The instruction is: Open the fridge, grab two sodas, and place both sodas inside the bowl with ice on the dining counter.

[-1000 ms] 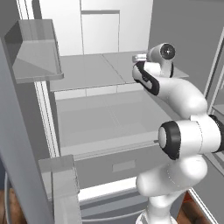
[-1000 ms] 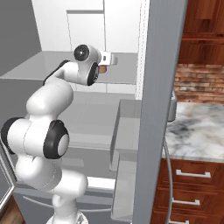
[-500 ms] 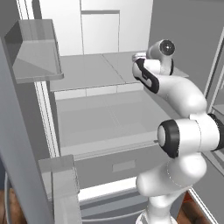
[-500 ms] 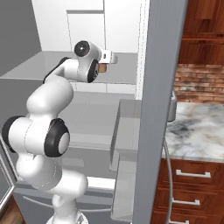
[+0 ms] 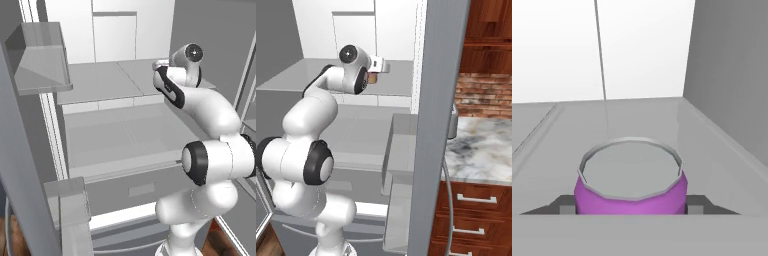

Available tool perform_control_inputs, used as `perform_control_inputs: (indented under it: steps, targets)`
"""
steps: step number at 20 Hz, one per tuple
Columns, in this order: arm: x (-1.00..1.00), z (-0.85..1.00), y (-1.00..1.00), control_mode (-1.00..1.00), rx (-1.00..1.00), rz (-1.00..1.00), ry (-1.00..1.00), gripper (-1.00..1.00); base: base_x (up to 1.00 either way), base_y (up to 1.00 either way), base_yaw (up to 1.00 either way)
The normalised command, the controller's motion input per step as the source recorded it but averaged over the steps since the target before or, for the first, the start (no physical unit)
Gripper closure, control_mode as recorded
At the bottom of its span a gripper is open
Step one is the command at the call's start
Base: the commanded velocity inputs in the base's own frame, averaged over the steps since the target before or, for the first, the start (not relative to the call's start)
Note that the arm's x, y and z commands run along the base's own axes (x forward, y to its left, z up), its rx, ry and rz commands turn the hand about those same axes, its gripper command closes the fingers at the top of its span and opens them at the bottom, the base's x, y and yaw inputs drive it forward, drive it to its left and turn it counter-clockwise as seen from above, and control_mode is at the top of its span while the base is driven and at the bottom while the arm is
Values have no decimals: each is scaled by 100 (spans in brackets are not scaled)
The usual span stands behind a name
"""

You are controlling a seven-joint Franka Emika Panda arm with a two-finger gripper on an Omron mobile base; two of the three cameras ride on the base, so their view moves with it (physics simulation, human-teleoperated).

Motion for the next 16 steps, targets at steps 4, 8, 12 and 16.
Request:
perform_control_inputs:
  steps: [4,8,12,16]
  targets:
    - [-82,-4,-1,-100,0,-1,-5,100,0,0,0]
    - [-100,0,0,-100,3,-2,-7,100,0,0,0]
    - [-100,3,0,-100,5,-1,-2,100,0,0,0]
    - [-100,25,3,-100,3,-1,0,100,0,0,0]
